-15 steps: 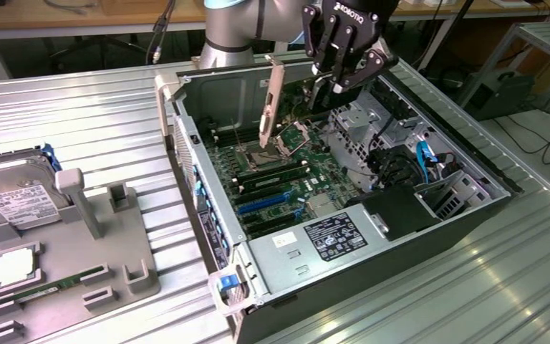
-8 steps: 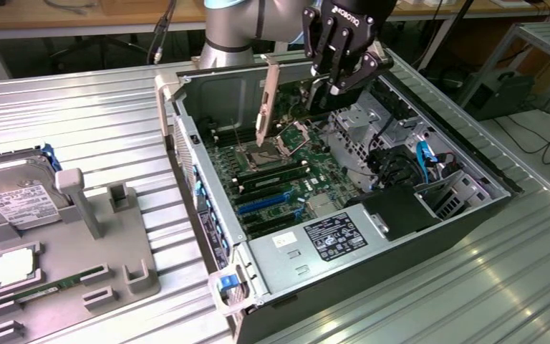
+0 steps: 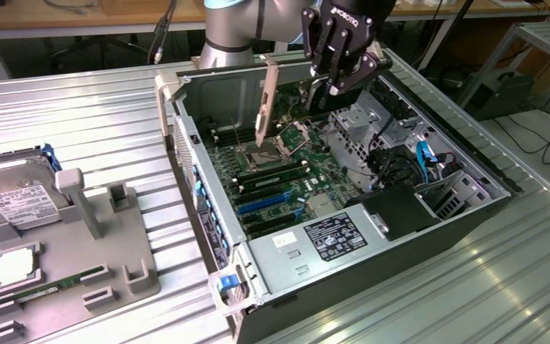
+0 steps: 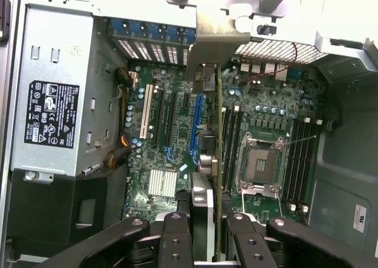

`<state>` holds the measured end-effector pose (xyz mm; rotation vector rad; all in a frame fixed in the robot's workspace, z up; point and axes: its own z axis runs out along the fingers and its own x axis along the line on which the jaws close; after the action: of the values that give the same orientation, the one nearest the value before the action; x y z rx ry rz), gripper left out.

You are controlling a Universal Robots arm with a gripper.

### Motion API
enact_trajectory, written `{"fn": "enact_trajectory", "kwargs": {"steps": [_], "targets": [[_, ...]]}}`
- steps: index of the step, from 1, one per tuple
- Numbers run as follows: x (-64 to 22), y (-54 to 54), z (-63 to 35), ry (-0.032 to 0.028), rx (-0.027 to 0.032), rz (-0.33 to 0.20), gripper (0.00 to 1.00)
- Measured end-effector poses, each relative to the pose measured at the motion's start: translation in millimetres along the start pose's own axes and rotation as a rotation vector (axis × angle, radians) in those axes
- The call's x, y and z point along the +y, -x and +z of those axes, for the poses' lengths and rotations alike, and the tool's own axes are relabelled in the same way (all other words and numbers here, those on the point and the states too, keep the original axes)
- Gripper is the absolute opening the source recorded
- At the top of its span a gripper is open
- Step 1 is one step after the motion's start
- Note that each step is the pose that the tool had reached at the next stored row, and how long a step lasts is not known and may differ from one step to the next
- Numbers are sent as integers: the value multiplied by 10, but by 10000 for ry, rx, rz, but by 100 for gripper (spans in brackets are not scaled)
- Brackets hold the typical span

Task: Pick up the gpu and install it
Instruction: 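Insert the gpu into the slot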

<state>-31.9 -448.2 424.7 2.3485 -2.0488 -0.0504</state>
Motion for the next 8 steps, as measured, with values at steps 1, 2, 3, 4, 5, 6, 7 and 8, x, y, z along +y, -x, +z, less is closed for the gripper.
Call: {"fn": "enact_trajectory", "kwargs": {"steps": [1,2,3,4,5,6,7,8], "targets": [[4,1,0,-6,1,0,28],[7,1,1,-10,2,-1,28],[13,2,2,-19,2,-1,28],[21,3,2,-26,2,-1,28],[30,4,2,-34,5,-1,28],[40,5,3,-40,5,-1,28],[51,7,4,-48,6,-1,28],[56,8,4,-52,6,0,28]]}}
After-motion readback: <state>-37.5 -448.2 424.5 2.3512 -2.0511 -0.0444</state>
